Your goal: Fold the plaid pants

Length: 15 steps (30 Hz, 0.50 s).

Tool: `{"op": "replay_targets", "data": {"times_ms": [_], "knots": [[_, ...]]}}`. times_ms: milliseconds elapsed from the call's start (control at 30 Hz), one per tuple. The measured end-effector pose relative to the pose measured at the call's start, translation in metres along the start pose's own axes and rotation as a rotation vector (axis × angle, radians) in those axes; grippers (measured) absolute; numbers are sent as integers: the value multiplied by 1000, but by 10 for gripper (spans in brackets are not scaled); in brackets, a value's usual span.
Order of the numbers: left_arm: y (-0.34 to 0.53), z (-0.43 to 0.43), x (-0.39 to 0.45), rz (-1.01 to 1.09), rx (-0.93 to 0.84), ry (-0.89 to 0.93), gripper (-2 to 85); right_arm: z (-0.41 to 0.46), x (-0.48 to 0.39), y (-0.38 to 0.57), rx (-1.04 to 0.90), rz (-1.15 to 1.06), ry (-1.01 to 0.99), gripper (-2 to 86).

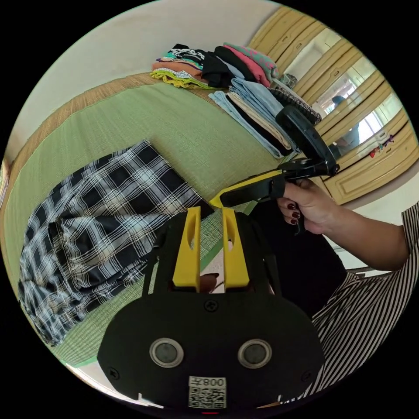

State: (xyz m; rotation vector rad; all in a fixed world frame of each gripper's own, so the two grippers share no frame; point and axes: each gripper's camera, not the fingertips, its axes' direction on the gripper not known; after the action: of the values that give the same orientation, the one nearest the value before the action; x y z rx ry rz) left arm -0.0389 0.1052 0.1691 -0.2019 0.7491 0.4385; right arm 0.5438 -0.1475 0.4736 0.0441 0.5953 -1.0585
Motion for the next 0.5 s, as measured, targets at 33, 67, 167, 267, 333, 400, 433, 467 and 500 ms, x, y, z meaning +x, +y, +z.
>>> {"op": "replay_targets", "data": {"times_ms": [33,67,167,267,333,400,433,467,500], "knots": [[-4,11,7,23,-46,-26,80,-1,1,0,2,2,-12,6],[-7,18,13,32,-58,-74,78,-3,3,0,13,5,-33,8],[-12,21,27,62,-72,-162,59,-11,4,-7,35,2,-41,21],[-13,23,34,68,-78,-182,41,-19,2,-23,67,-17,-12,46],[-12,22,35,54,-71,-166,34,-20,2,-39,66,-24,-4,63],[-10,20,35,36,-63,-141,30,-17,0,-62,53,-33,13,80],[-9,19,34,25,-59,-124,28,-16,-1,-68,50,-36,16,82],[-7,17,34,19,-56,-111,26,-14,-3,-80,48,-40,27,85],[-7,16,34,19,-55,-106,25,-11,-5,-91,48,-41,40,88]]}}
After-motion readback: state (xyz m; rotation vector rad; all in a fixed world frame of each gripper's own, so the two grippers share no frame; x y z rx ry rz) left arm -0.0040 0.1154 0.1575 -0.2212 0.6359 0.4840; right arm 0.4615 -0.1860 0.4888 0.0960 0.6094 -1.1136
